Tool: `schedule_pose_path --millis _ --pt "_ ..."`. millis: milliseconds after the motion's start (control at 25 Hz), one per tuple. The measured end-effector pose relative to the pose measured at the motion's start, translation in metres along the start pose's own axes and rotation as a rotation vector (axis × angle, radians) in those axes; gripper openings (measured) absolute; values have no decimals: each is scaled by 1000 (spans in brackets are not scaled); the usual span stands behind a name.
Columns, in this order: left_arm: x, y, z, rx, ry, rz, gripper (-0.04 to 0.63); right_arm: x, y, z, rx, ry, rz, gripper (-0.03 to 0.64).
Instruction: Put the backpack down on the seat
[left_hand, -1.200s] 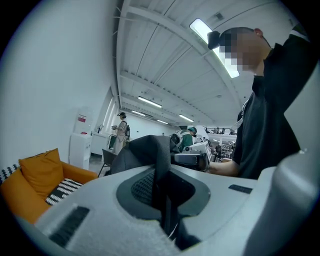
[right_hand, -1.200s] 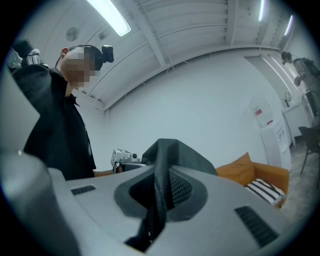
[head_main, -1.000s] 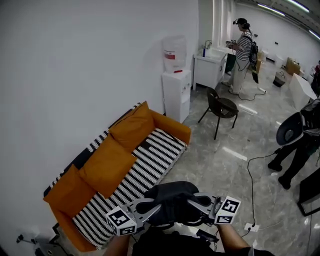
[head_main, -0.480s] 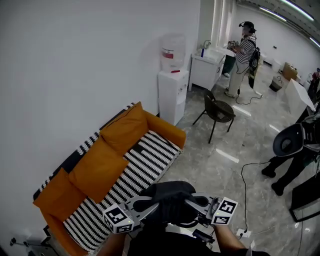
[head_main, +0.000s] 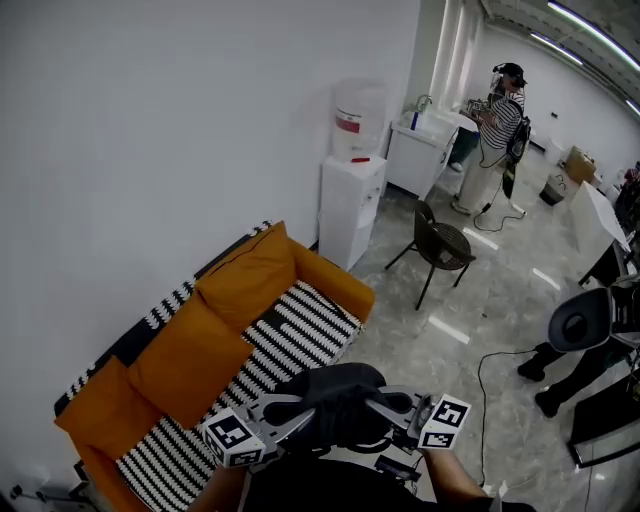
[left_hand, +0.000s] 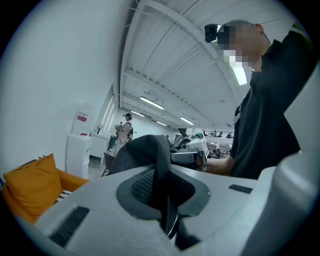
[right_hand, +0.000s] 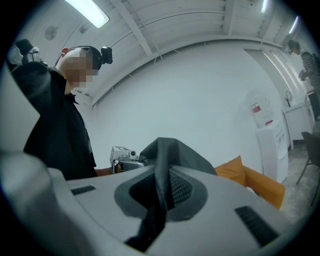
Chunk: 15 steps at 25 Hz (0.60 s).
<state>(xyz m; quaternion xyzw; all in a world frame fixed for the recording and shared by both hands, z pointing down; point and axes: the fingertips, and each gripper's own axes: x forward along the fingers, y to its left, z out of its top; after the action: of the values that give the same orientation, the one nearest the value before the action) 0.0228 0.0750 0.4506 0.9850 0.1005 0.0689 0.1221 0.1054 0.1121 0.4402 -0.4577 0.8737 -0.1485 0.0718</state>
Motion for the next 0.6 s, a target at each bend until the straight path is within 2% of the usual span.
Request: schedule_pose_path --millis 200,600 --pt "0 42 13 29 1 7 34 31 -32 14 -15 2 -4 29" --pt "-2 117 29 32 -30 68 34 82 -88 30 -25 15 8 29"
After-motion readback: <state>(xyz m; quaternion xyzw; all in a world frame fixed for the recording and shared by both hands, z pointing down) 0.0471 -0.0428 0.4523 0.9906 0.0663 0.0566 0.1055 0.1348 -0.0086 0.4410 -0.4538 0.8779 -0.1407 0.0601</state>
